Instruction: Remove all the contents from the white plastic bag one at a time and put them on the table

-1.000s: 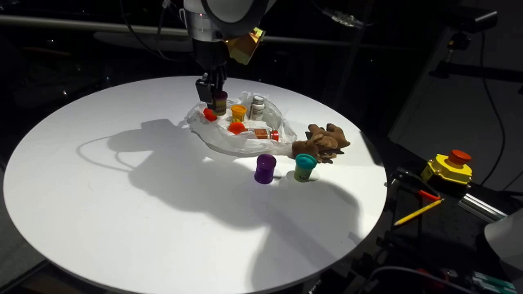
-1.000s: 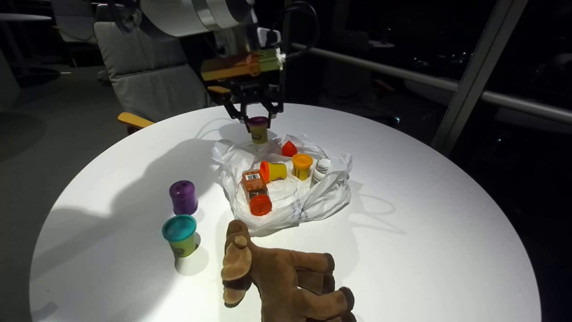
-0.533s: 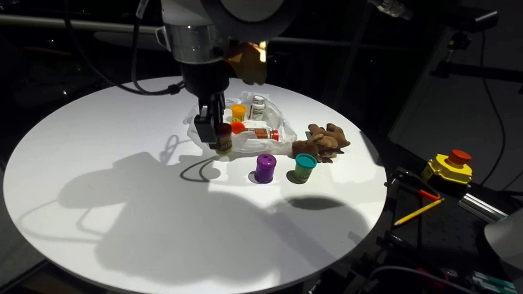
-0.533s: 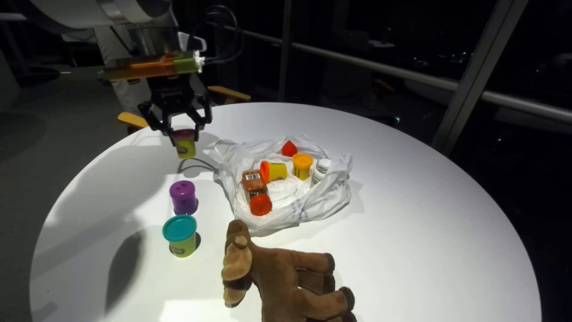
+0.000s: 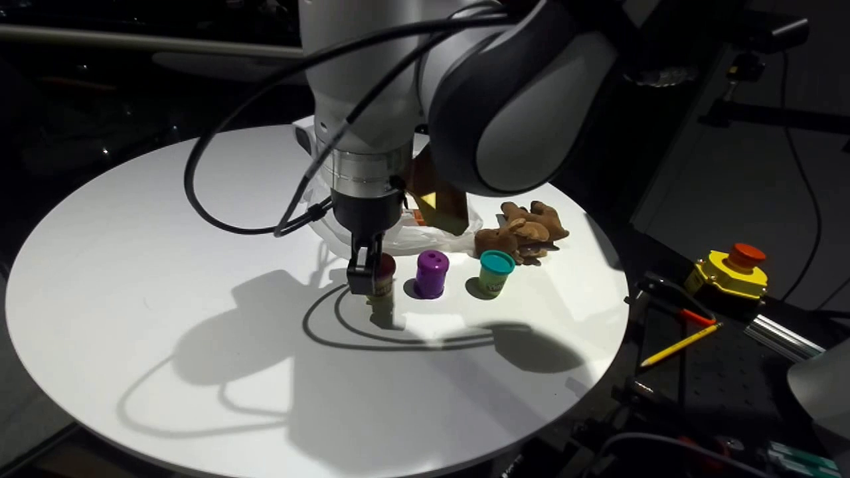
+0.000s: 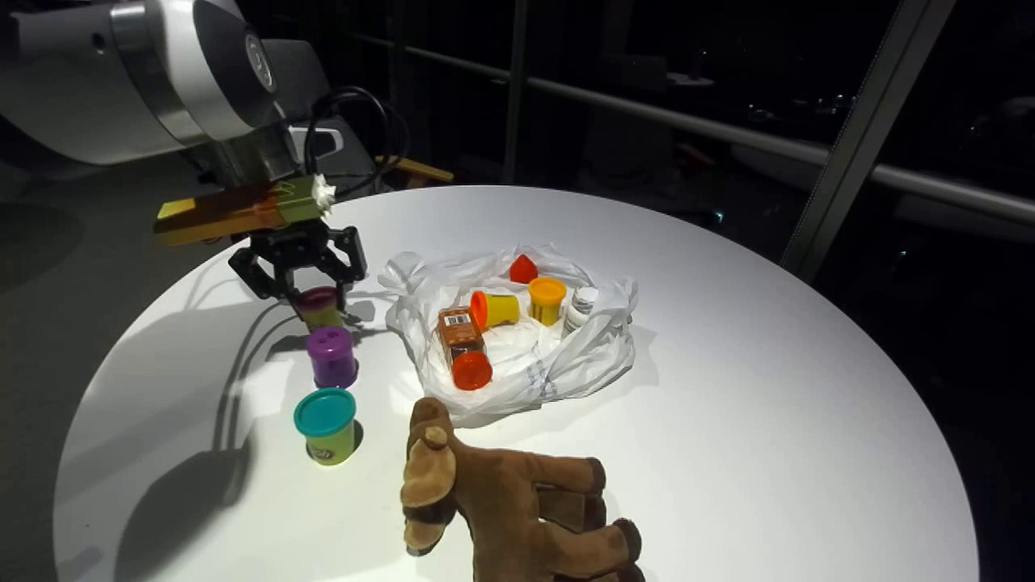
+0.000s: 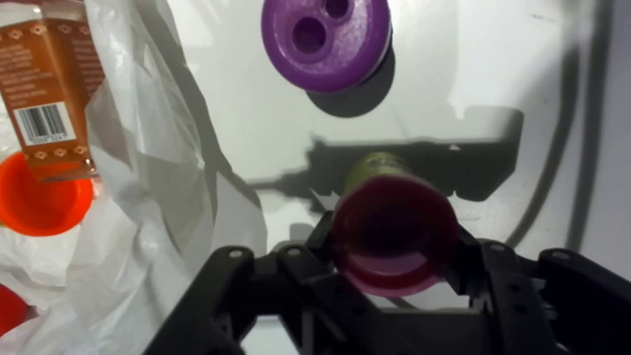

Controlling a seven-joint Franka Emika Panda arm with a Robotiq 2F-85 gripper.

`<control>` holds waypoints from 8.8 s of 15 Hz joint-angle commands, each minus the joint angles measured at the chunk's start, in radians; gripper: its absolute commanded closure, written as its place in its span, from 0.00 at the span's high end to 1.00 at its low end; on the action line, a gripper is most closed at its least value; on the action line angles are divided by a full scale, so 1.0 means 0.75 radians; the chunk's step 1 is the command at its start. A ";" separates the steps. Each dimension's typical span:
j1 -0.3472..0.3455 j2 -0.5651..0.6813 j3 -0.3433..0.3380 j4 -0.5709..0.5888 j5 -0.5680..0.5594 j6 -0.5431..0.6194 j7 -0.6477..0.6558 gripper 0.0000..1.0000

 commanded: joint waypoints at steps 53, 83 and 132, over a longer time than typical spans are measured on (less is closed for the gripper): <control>-0.099 0.140 0.116 0.477 0.284 -0.358 -0.319 0.28; -0.302 0.057 -0.165 0.337 0.357 -0.172 0.149 1.00; -0.155 -0.256 0.163 -0.456 0.475 -0.059 -0.035 0.17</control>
